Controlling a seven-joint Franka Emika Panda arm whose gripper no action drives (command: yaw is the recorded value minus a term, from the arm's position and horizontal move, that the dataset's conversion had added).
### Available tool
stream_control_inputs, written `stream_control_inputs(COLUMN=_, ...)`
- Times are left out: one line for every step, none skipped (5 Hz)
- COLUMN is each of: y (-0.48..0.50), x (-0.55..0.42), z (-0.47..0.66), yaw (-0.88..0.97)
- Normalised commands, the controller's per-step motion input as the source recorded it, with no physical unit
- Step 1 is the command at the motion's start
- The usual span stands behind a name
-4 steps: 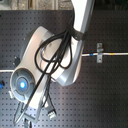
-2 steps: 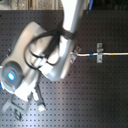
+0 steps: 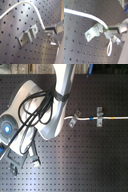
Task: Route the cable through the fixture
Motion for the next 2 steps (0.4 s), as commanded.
stream_control_inputs(y=-0.231, x=-0.124, z=0.1, yaw=-0.16)
stream_control_inputs(y=-0.371, x=-0.187, z=0.13, yaw=-0.3)
